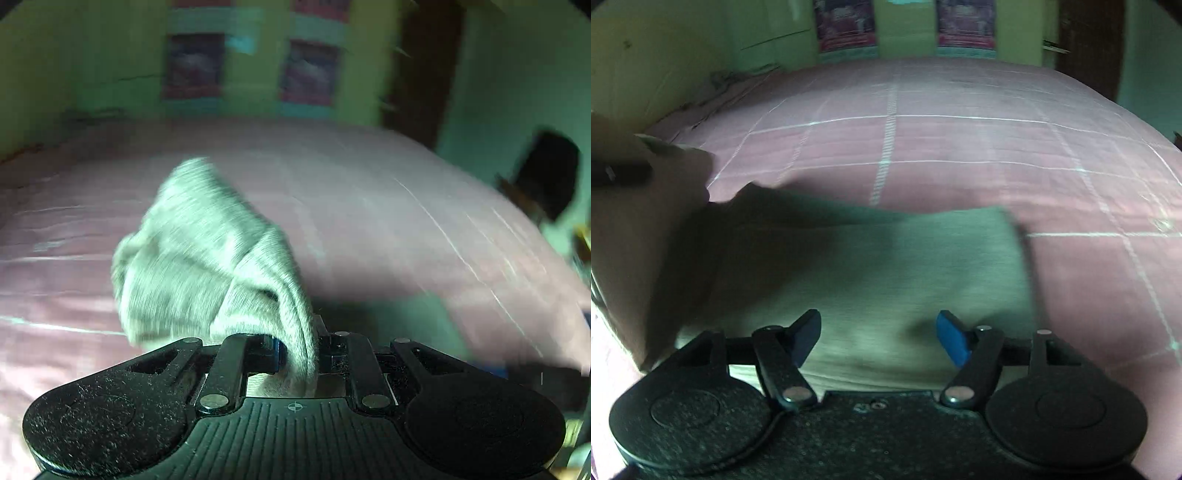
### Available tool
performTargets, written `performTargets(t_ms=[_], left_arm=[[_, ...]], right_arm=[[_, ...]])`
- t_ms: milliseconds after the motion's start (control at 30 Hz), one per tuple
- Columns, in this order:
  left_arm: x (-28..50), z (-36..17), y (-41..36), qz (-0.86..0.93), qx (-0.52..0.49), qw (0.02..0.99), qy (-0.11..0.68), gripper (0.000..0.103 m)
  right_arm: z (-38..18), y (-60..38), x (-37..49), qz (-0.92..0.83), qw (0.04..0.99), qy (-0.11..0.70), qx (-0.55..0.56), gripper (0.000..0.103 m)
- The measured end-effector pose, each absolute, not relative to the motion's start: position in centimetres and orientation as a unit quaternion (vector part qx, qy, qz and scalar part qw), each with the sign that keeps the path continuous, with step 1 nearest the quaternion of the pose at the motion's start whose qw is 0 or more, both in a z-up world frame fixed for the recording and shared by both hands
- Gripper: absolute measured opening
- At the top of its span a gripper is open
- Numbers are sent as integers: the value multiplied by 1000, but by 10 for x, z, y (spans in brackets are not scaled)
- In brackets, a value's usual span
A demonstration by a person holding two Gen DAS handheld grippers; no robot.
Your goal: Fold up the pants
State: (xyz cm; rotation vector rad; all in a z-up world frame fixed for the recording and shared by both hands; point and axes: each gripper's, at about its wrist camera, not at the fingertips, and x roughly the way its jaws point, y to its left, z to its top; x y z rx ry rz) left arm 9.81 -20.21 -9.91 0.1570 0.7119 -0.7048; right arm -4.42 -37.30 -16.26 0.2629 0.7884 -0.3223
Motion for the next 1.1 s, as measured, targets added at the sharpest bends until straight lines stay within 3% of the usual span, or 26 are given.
performTargets(t_ms=[67,233,533,667,900,1000,1100], left_arm=[[83,-111,-240,-354,117,858,355,16],[44,-134,-287,-346,211,839,364,34],[35,-91,-237,-330,140,863,356,43],[52,-105,-199,-273,100,878,381,51],[69,-161,-154,-208,28,866,454,52],[68,-173,-152,-210,25,867,451,56],[69,-174,-153,-211,23,868,450,58]], right_arm=[[-160,-392,-61,-168,899,375,150,70],[-160,-429,-95,-176,890,361,218,72],[-165,-442,-110,-149,887,342,272,72],[-163,-439,-106,-126,887,335,291,78],[-168,-434,-72,-102,872,336,340,81],[-174,-433,-54,-103,862,347,354,80],[-183,-428,-45,-112,854,355,362,68]])
